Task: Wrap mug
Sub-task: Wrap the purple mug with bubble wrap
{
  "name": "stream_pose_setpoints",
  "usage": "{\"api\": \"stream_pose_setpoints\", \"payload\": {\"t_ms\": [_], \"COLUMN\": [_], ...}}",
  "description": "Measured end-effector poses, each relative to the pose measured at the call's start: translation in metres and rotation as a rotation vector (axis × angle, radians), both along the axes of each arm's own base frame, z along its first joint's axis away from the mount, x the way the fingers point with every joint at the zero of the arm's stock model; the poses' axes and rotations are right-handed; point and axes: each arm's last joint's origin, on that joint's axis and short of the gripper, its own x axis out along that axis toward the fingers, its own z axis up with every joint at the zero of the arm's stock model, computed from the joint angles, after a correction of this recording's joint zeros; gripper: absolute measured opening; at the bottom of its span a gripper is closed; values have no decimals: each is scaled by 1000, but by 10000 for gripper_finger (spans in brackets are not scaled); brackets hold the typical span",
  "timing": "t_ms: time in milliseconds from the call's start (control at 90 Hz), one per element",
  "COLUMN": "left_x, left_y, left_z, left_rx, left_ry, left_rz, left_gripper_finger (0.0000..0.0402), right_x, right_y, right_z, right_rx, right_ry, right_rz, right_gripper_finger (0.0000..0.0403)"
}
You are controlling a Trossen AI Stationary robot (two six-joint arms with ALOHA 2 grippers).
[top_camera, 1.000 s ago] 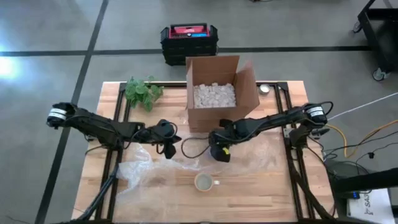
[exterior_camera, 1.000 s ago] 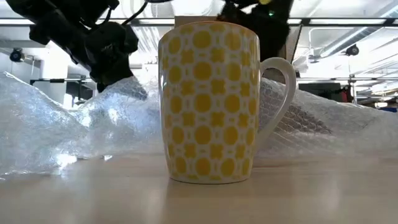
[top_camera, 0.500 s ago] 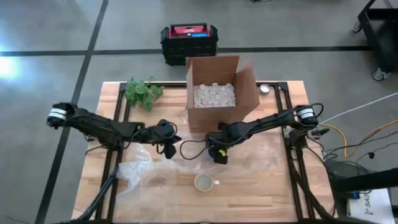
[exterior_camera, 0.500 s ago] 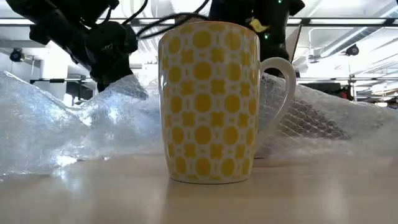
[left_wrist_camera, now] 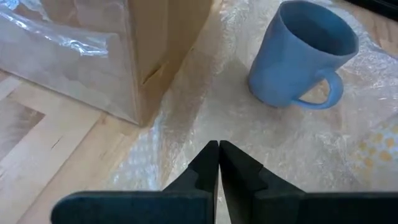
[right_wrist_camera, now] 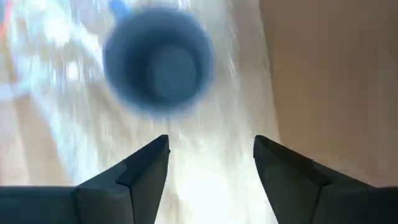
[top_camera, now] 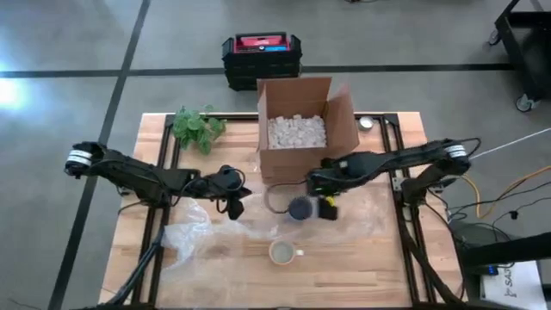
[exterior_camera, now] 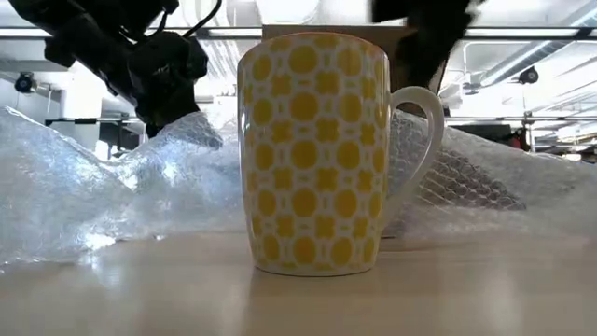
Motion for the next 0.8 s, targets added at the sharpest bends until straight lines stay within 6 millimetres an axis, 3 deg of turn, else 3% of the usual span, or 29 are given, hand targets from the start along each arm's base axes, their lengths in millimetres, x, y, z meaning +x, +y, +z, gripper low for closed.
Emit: {"api": "stream_pose_setpoints", "payload": {"t_ms": [200,400,589,800], "left_x": [0,0,0,1], "left_y": [0,0,0,0], "left_z": [0,0,0,1], "left_rx": [0,0,0,1], "left_ry": [2,2,1,-13], "left_rz": [0,0,0,-2], "left_gripper_finger": [0,0,0,0], "right_x": [-62,-110,-125,-125], "right_y": [1,6,8,9], "right_z": [-17,-53,-80,-115], "right_rx": [38,69,37,38], "right_ry": [43,136,218,216], "right_rz": [-216,-356,-433,-471], "right_gripper_finger": [217,203,200,199]}}
